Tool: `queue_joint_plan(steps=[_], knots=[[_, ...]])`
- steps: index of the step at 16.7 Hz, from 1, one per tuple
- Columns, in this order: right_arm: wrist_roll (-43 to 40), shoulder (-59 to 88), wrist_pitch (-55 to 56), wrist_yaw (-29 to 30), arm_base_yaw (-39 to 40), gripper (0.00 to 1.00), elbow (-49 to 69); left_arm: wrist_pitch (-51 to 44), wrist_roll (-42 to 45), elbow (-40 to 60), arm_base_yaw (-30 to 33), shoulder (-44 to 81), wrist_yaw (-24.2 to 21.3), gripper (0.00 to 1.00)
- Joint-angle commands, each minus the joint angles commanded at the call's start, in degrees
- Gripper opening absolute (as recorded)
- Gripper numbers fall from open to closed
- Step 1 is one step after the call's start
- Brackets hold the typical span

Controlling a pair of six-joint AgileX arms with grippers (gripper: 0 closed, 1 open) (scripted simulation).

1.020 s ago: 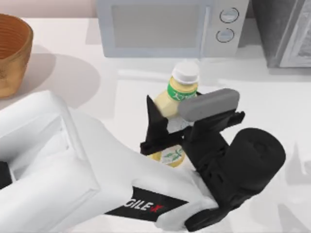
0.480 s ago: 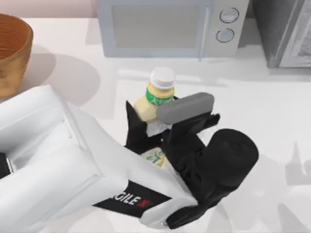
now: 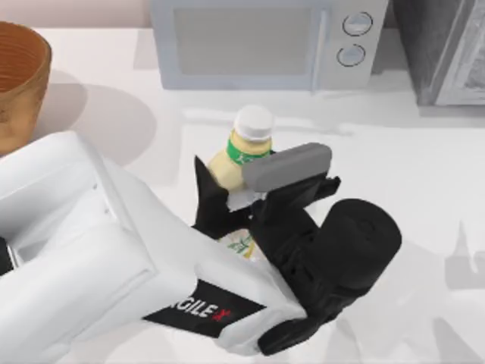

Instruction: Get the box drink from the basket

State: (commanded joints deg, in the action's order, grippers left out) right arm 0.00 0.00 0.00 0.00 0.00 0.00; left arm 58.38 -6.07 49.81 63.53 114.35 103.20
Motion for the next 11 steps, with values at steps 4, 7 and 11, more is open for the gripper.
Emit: queue_joint_plan(steps=[4,7,11], knots=[[0.0,0.0,0.0,0.0,0.0,1.0,0.0,0.0,0.0,0.0,0.0,0.0,0.0,0.9],[0.0,0.0,0.0,0.0,0.0,1.0,0.0,0.0,0.0,0.0,0.0,0.0,0.0,1.0],[0.0,0.0,0.0,0.0,0.0,1.0,0.0,0.0,0.0,0.0,0.0,0.0,0.0,1.0]])
